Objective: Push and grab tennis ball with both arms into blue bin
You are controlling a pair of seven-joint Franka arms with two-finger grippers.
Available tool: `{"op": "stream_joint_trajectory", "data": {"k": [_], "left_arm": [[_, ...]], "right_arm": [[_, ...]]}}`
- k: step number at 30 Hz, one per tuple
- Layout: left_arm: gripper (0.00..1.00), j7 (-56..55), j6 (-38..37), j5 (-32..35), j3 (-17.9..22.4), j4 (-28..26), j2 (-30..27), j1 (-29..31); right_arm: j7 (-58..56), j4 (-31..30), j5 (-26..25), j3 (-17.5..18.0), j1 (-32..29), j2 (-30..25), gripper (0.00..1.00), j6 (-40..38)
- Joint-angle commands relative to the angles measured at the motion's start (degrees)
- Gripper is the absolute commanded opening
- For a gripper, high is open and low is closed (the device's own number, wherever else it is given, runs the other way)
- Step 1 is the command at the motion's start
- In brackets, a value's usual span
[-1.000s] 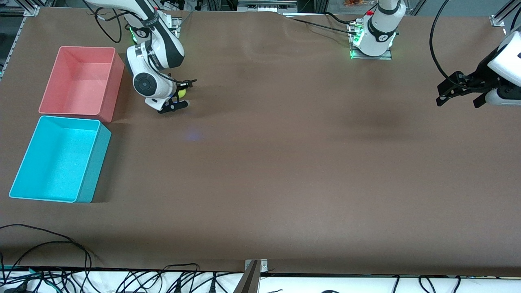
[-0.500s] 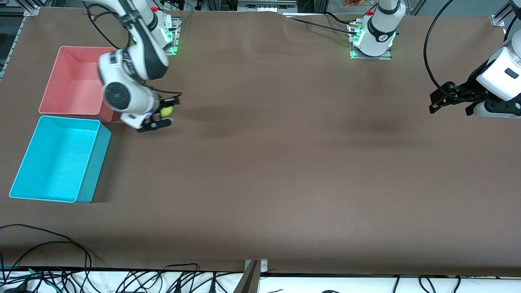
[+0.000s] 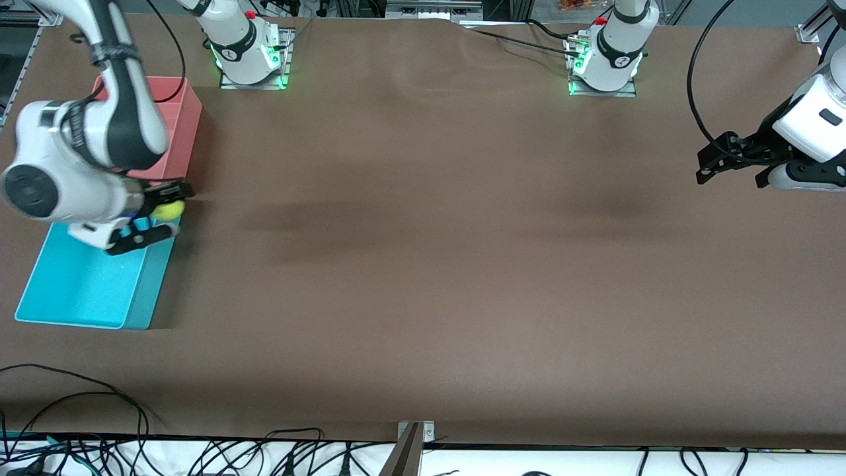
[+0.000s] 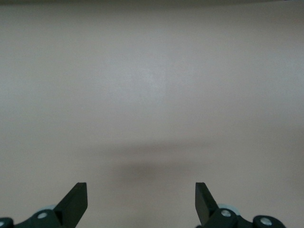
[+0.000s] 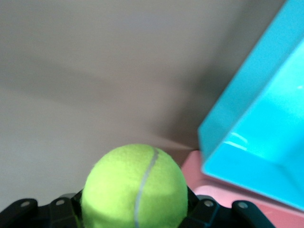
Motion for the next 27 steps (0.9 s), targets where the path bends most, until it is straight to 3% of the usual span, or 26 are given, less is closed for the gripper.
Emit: {"op": "stream_joint_trajectory", "data": {"k": [1,14,27], "left_arm": [[1.00,-0.19,-1.25,-0.95,0.06,2.12,1.00,-0.27],[1.00,-0.01,-1.25,-1.04,-0.02,2.21,1.00,-0.27],[1.00,0.07,-1.25,-1.13,-0.02,2.21,0.91,-0.36]], "right_arm": [[-7.01,5.82,-0.87,-0.34,-3.36,5.01,0.39,0.82],[-20.80,8.29,0.53,-0.17,-11.52,14.14,0.40,6.37],[-23.45,7.85,1.06,-0.25,-13.47,15.56,0.40,6.37]]}}
